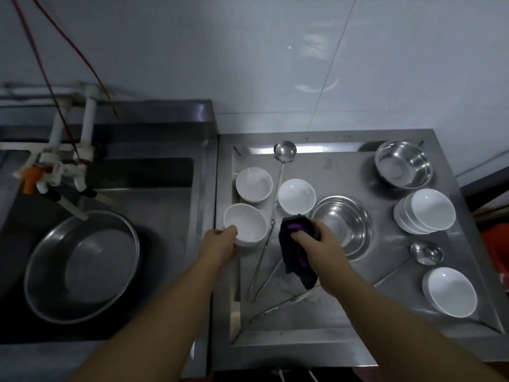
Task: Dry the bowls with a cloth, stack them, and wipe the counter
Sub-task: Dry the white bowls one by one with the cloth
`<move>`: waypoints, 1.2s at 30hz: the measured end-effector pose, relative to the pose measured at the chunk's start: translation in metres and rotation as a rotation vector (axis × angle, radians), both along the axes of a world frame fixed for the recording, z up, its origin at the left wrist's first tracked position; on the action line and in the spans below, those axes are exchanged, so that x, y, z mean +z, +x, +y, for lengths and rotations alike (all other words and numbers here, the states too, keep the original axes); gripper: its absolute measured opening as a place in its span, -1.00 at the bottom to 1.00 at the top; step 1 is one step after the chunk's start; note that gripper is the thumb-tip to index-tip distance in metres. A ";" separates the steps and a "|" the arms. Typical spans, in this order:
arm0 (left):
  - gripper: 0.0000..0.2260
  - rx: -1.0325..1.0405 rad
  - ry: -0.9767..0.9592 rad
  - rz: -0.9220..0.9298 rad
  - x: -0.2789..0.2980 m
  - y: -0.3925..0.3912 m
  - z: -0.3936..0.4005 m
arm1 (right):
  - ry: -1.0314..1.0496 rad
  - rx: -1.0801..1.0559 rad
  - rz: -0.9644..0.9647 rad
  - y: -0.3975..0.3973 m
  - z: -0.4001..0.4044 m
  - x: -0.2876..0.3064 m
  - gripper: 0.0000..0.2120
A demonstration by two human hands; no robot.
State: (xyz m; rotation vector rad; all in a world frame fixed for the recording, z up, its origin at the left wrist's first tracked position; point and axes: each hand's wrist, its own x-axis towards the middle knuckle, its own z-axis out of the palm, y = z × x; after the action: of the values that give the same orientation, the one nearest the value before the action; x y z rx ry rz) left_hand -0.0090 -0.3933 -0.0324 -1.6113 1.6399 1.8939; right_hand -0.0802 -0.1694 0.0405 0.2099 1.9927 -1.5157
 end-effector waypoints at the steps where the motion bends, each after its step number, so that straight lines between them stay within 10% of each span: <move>1: -0.44 0.029 0.050 0.047 0.007 0.001 0.004 | 0.000 0.007 0.042 0.000 -0.002 0.008 -0.76; 7: -0.76 0.007 0.215 0.274 0.070 -0.001 0.039 | -0.022 0.151 0.359 -0.008 -0.013 0.066 -0.79; 15: -0.63 -0.141 0.256 0.587 0.175 -0.019 0.105 | 0.090 0.341 0.838 -0.023 0.027 0.124 -0.55; 26: -0.44 -0.182 0.300 0.672 0.226 -0.030 0.189 | -0.287 0.275 0.593 -0.040 0.115 0.173 -0.66; 36: -0.33 -0.097 0.392 0.815 0.247 -0.032 0.239 | -0.211 0.460 0.884 -0.047 0.148 0.190 -0.56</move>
State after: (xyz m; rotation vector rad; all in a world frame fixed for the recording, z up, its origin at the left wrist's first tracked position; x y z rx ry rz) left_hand -0.0406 -0.1541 0.2148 -0.6133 1.3613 2.7887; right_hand -0.1270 -0.0209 0.2304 -1.1056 2.2330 -1.6175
